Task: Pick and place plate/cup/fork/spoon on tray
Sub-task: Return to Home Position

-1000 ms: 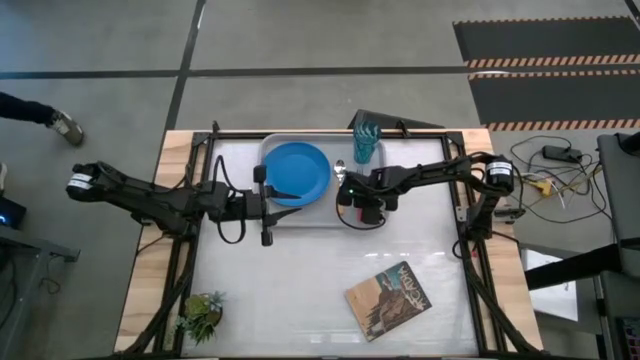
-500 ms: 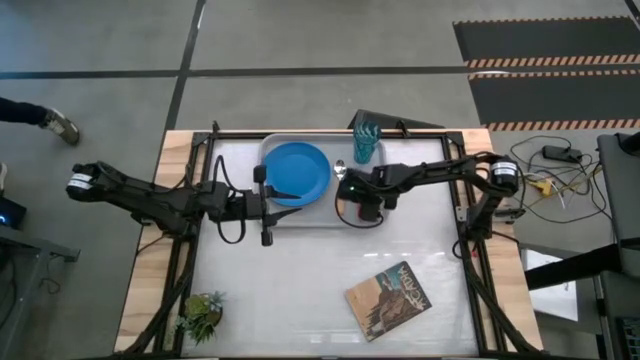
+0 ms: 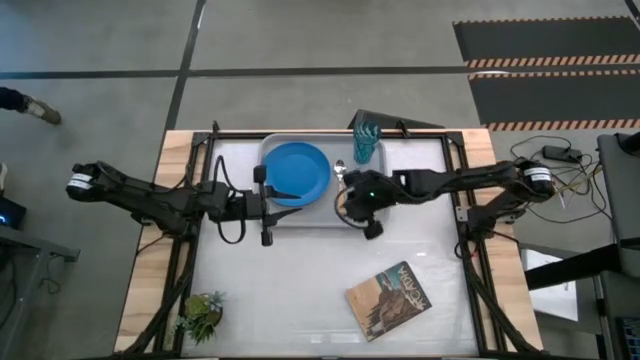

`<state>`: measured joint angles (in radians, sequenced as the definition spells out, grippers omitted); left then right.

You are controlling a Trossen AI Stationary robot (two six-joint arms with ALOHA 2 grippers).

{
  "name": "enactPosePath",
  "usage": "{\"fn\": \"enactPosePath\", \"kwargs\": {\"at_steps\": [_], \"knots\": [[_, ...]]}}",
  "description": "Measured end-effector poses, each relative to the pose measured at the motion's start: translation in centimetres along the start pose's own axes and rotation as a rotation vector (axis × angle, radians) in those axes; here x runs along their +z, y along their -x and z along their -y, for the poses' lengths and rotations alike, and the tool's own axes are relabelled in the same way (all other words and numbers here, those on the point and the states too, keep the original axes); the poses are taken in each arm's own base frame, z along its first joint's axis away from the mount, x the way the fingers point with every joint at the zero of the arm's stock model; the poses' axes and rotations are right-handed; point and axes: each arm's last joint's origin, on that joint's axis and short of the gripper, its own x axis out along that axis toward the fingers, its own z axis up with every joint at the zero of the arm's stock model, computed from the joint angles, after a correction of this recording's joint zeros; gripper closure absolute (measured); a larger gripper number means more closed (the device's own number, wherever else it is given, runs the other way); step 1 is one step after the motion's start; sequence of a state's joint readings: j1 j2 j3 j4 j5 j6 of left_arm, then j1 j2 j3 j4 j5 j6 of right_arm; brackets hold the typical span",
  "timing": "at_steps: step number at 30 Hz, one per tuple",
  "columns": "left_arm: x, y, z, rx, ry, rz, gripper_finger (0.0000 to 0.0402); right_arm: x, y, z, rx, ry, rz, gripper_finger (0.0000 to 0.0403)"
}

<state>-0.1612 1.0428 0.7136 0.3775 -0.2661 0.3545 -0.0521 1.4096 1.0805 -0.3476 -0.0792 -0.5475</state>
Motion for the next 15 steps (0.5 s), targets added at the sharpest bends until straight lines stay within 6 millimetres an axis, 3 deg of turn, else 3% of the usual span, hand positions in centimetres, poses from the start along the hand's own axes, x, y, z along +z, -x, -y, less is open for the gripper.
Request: {"fn": "enactPosePath", "kwargs": {"at_steps": [6,15], "knots": [[-1.5,0.6,0.5,-0.067,-0.044,-0.172,0.0304,-0.3,0.5,-3.0,0.007,0.014,0.202,0.0342],[-3.7,3.8,0.8,-0.225,-0.007,-0.225,0.0305,-4.6,3.4,-5.8,-0.082,0.032,0.386,0.0379]]}}
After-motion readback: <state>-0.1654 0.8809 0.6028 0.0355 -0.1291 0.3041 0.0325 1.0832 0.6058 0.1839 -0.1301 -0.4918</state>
